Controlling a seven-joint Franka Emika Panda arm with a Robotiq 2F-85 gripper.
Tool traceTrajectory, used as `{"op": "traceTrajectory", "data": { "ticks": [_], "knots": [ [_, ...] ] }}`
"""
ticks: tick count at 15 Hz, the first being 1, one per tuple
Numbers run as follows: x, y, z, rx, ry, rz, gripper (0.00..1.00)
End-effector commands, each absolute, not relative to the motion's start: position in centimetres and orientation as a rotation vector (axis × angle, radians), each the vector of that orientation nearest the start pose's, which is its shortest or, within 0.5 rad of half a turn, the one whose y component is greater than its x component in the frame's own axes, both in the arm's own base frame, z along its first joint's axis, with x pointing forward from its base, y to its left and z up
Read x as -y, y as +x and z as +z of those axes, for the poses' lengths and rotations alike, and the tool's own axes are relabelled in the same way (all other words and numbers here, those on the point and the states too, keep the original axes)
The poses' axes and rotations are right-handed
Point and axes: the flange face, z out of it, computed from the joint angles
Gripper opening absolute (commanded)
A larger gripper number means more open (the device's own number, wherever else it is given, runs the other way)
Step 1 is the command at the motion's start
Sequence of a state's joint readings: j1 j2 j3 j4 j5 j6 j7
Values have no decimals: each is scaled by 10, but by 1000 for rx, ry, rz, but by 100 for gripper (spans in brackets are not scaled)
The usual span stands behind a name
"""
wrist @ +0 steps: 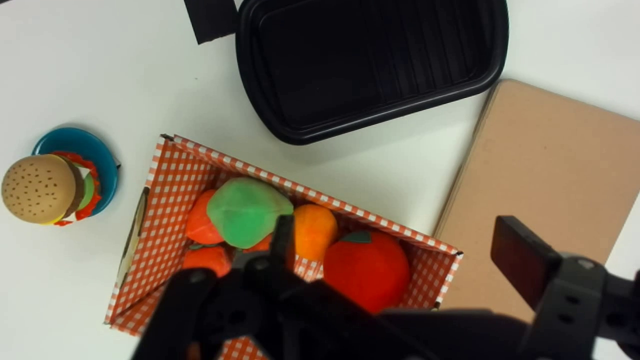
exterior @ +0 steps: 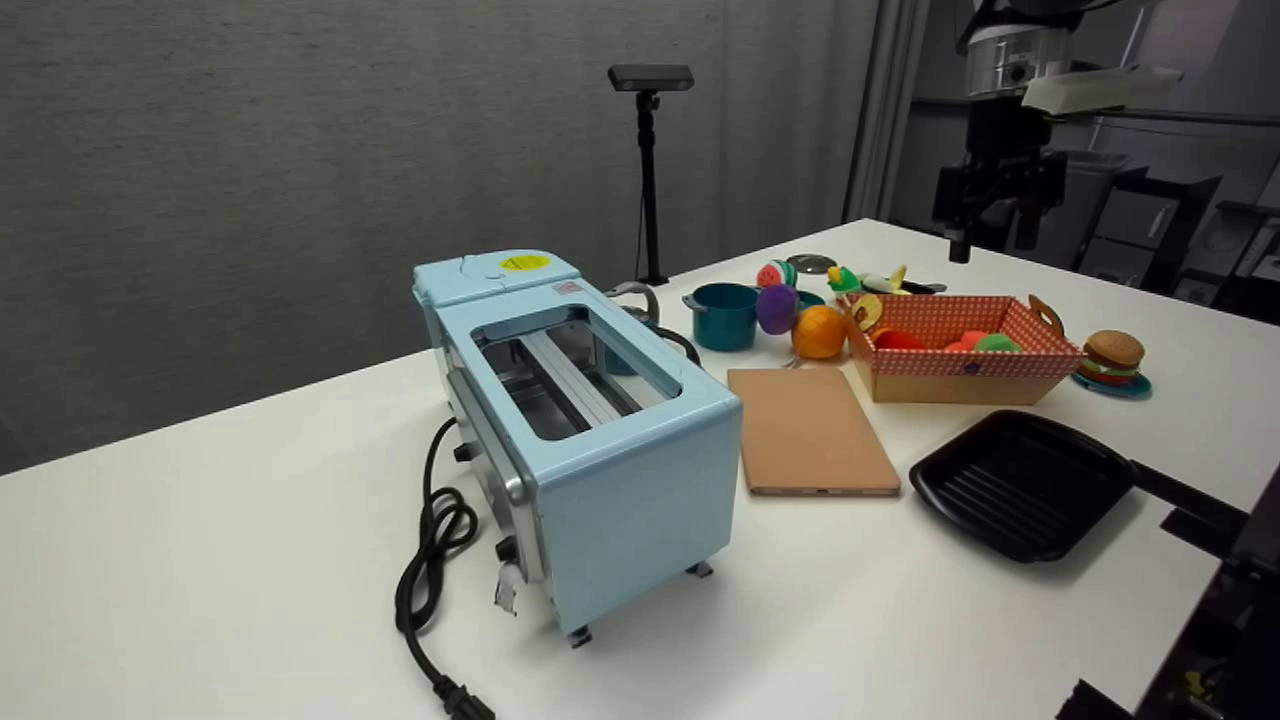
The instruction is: Place the pear plush toy on the oven tray
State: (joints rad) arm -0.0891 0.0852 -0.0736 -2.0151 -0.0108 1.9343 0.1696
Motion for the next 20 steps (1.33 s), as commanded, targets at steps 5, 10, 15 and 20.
{"op": "traceTrajectory", "data": {
  "ticks": [5, 10, 15, 20],
  "knots": [
    [109, 558, 382, -608, -3086, 297, 100],
    [140, 578, 354, -711, -3089, 355, 100],
    [145, 595, 314, -732, -3079, 432, 100],
    [139, 591, 279, -728, -3065, 504, 100]
  ]
}}
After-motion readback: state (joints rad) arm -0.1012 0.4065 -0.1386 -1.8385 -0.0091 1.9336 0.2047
